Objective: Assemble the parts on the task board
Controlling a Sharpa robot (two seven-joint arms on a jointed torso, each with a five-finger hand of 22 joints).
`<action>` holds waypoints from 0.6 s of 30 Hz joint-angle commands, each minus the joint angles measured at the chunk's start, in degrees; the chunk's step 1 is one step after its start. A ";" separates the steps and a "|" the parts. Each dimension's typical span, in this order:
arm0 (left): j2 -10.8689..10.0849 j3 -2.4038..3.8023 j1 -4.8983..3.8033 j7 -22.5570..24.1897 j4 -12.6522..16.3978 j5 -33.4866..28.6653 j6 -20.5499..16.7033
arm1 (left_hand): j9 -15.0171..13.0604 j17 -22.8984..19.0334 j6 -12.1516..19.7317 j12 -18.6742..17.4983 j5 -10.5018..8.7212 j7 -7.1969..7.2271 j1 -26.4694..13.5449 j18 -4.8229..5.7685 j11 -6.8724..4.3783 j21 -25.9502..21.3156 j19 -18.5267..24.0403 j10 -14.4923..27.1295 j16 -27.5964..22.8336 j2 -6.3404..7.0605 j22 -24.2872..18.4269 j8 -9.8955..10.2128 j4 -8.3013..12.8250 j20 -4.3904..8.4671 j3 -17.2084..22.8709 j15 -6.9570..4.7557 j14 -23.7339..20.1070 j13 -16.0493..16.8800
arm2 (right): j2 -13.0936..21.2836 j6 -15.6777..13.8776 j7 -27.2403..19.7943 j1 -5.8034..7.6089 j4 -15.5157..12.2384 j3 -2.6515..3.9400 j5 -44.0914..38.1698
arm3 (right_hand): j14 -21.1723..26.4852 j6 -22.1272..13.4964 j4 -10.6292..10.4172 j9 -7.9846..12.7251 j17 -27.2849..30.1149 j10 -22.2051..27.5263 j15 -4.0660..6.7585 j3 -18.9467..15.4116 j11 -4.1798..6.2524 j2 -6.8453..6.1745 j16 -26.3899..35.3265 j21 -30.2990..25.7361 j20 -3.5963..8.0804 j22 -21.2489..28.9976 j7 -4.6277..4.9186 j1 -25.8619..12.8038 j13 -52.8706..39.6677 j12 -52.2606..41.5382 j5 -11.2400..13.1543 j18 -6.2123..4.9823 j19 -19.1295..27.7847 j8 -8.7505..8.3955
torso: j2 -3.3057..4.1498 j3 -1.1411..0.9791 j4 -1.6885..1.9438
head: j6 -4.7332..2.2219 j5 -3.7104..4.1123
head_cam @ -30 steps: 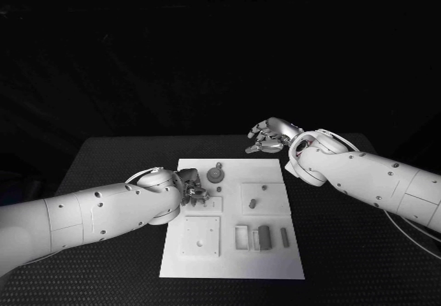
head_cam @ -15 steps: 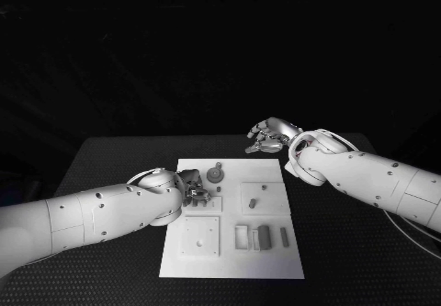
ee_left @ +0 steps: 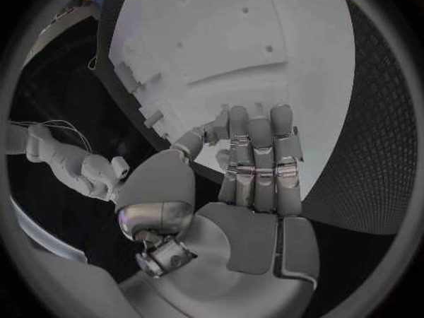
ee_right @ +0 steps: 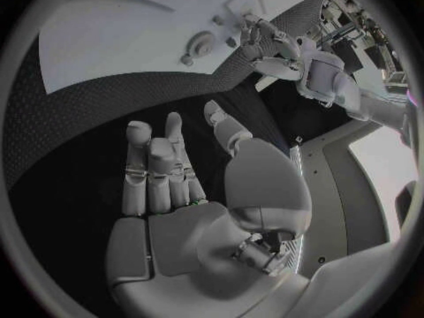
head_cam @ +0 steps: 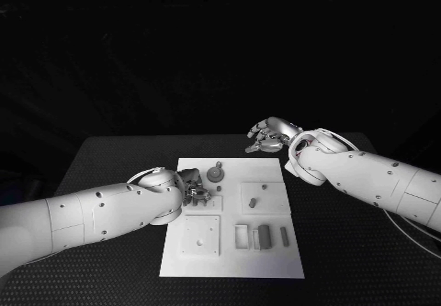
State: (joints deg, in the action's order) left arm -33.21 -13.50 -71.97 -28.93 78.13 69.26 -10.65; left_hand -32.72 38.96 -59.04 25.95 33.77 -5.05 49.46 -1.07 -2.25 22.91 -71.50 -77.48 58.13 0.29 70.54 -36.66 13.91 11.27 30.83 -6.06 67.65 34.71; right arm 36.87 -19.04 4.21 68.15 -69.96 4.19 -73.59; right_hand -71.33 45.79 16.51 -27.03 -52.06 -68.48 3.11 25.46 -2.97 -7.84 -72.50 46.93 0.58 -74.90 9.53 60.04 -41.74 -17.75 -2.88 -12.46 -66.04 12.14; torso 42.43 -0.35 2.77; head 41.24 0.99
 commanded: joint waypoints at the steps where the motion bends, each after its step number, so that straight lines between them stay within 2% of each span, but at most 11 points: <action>1: 0.14 -0.09 0.24 -0.09 -0.02 -0.36 0.99 | 0.02 -0.15 -4.78 0.24 0.07 4.32 0.94 -0.79 0.01 -0.10 -0.74 0.40 0.35 -0.66 0.13 -0.27 2.14 0.68 2.33 -0.45 -0.59 -0.08 | 0.01 0.64 -0.17 -0.04 -0.04 0.02 0.00 | 0.41 0.05 -0.06 0.10 -0.08 -0.10 -0.11 -0.45 -0.41 0.37 0.40 -0.33 0.37 -0.79 0.39 -0.05 -0.09 0.33 -0.11 -2.54 0.15 0.13 | 0.01 -0.01 -0.01 | 0.03 -0.04; 18: 0.18 -0.09 0.44 -0.35 0.00 -0.49 2.47 | 0.28 -0.79 -4.55 0.33 -0.30 4.22 1.08 -0.75 0.07 -0.01 -0.85 0.61 1.13 -0.63 0.47 -0.22 2.14 0.78 2.33 -0.57 -0.69 -0.34 | 0.08 0.60 -0.23 -0.10 -0.15 0.02 0.03 | 0.42 0.05 -0.12 0.12 -0.08 -0.11 -0.12 -0.52 -0.42 0.42 0.42 -0.36 0.35 -0.78 0.40 -0.13 -0.15 0.39 -0.12 -2.54 0.16 0.14 | 0.02 -0.03 -0.03 | 0.42 -0.02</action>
State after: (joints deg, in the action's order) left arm -33.17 -13.39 -71.88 -29.00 78.07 69.25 -10.32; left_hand -32.53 38.22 -58.96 25.95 33.66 -4.97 49.46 -1.07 -2.08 22.90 -71.50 -77.25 59.01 0.29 70.92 -36.66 13.98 11.26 30.75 -6.06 67.64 34.45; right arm 36.91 -18.99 4.21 68.10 -69.97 4.19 -73.59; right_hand -71.36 45.87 16.35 -26.98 -52.06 -68.46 3.09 25.31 -2.96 -7.85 -72.27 46.93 0.57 -74.90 9.43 60.05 -41.79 -17.75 -2.88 -12.46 -66.04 12.14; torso 42.45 -0.37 2.75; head 41.59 0.94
